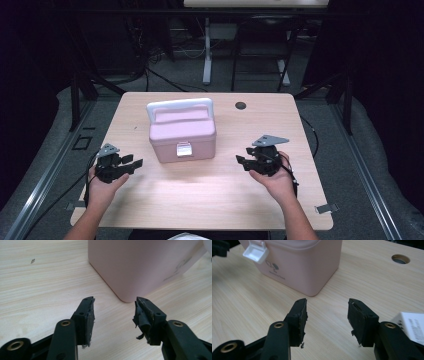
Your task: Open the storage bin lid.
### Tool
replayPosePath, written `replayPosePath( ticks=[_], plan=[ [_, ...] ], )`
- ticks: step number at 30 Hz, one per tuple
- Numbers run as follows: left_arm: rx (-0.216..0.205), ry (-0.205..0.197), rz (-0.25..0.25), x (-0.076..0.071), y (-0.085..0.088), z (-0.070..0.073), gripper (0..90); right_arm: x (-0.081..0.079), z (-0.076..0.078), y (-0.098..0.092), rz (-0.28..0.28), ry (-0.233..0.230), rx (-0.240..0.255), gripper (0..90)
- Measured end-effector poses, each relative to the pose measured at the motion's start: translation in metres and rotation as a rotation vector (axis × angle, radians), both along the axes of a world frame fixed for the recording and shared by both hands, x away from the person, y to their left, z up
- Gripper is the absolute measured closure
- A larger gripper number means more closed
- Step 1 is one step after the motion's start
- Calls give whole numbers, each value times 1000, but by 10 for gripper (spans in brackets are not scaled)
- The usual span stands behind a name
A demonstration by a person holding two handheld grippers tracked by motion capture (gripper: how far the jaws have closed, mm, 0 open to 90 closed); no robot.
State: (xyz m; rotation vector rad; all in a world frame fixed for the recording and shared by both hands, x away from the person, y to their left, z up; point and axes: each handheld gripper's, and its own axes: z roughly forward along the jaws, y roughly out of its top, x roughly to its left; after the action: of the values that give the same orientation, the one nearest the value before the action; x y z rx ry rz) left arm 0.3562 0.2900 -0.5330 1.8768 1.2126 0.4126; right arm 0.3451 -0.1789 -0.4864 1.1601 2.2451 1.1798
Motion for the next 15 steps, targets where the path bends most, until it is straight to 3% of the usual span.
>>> replayPosePath(
  ticks=[4,6,10,15],
  plan=[
    [11,-9,11,8,-2,1,522,11,-9,16,18,35,2,544],
    [-6,-13,24,11,-3,0,522,18,-14,22,19,60,5,559],
    [-12,8,30,18,-3,0,536,32,-23,32,16,94,11,573],
    [-32,-7,40,25,-5,5,545,41,-30,38,-19,71,10,599]
  ],
)
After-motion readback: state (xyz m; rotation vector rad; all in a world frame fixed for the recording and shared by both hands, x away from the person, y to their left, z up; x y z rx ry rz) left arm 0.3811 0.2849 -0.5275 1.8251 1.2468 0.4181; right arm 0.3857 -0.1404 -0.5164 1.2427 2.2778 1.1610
